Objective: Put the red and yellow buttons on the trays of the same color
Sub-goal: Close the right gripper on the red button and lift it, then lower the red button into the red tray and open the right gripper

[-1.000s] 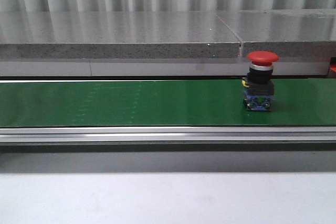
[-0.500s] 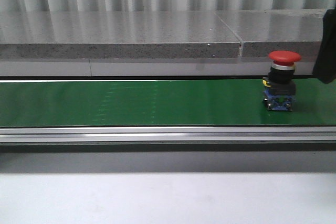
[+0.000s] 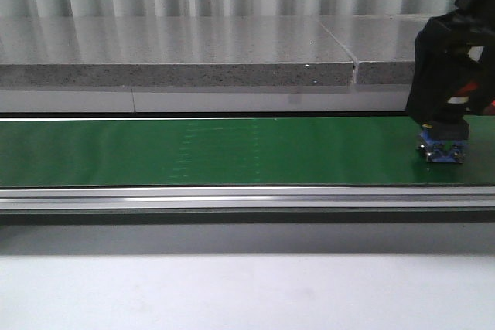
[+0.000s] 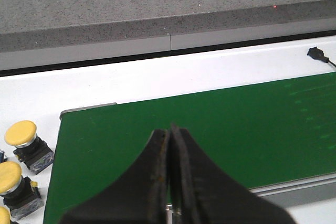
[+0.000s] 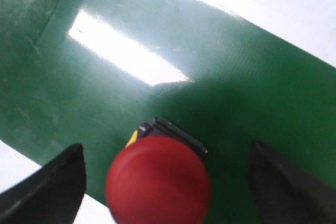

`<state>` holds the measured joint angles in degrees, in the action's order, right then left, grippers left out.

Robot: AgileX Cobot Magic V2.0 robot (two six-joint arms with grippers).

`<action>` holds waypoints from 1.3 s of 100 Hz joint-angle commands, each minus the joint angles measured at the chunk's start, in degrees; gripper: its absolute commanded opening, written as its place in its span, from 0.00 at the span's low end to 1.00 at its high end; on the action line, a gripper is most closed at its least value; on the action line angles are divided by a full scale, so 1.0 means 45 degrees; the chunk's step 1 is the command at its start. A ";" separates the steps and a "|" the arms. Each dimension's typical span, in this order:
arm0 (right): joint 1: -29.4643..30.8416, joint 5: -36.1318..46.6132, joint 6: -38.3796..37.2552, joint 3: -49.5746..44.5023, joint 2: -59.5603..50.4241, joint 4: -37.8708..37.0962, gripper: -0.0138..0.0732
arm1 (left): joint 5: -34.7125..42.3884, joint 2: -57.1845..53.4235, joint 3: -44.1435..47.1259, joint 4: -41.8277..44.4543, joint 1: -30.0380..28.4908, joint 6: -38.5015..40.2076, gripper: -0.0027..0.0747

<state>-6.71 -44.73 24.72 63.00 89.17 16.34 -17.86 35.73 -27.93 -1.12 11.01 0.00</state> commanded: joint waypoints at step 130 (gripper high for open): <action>0.8064 0.1799 -0.1106 0.4015 0.3428 0.0450 0.38 | 0.1067 0.0050 -0.0357 -0.0116 0.0105 0.0087 0.01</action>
<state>29.32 -39.70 19.77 79.25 106.14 16.76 -17.86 35.73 -27.93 -1.12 11.01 0.00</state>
